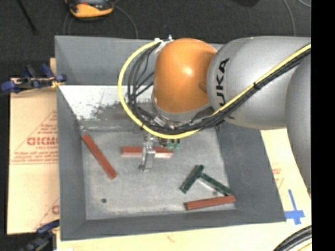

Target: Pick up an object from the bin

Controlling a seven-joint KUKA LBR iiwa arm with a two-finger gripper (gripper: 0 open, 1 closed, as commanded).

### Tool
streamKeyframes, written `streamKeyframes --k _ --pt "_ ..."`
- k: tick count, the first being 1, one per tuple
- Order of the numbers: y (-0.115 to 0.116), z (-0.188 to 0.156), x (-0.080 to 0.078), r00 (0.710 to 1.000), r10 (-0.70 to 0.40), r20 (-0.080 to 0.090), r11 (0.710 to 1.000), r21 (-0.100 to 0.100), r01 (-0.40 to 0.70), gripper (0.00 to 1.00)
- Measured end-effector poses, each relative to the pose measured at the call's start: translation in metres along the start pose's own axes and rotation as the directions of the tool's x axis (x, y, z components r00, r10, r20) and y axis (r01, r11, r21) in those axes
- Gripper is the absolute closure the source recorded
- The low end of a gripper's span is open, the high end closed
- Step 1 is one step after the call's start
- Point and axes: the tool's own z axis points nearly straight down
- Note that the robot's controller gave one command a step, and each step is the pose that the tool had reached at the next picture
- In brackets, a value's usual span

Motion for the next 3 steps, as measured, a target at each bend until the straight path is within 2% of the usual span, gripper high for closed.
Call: streamKeyframes --k 1,2,3 --pt "-0.046 0.066 -0.024 1.0 -0.011 0.008 1.0 0.0 0.011 0.0" --pt "-0.07 0.145 -0.038 0.995 -0.099 -0.002 0.995 0.003 0.099 0.0" --pt "-0.076 0.14 -0.051 0.999 0.049 0.004 0.999 -0.001 -0.049 0.0"
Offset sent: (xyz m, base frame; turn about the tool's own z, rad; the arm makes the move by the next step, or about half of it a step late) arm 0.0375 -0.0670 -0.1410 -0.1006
